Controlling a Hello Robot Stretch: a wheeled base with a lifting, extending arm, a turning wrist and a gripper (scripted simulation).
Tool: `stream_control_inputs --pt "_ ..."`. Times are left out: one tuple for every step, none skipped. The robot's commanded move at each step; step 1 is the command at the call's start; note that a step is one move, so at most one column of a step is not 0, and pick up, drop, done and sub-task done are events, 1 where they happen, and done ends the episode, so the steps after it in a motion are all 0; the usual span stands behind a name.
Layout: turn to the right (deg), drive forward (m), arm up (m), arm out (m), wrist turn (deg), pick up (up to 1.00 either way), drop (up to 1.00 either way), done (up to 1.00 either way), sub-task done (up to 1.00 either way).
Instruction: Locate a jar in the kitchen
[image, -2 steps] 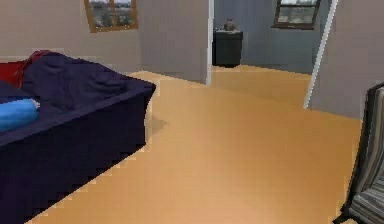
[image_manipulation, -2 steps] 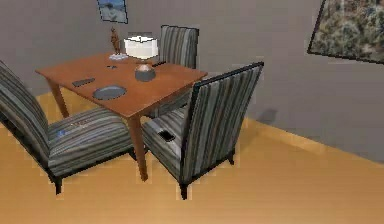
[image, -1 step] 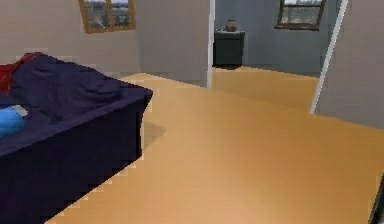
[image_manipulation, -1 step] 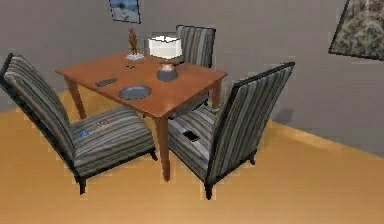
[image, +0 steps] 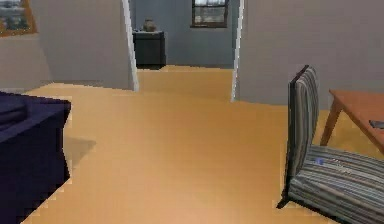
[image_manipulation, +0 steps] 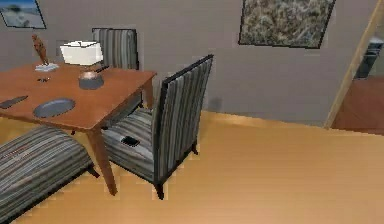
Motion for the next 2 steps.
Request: stream_control_inputs --pt "0.0 1.00 0.00 0.00 0.0 0.00 0.00 0.00 0.00" --pt "0.0 1.00 0.00 0.00 0.0 0.00 0.00 0.00 0.00"
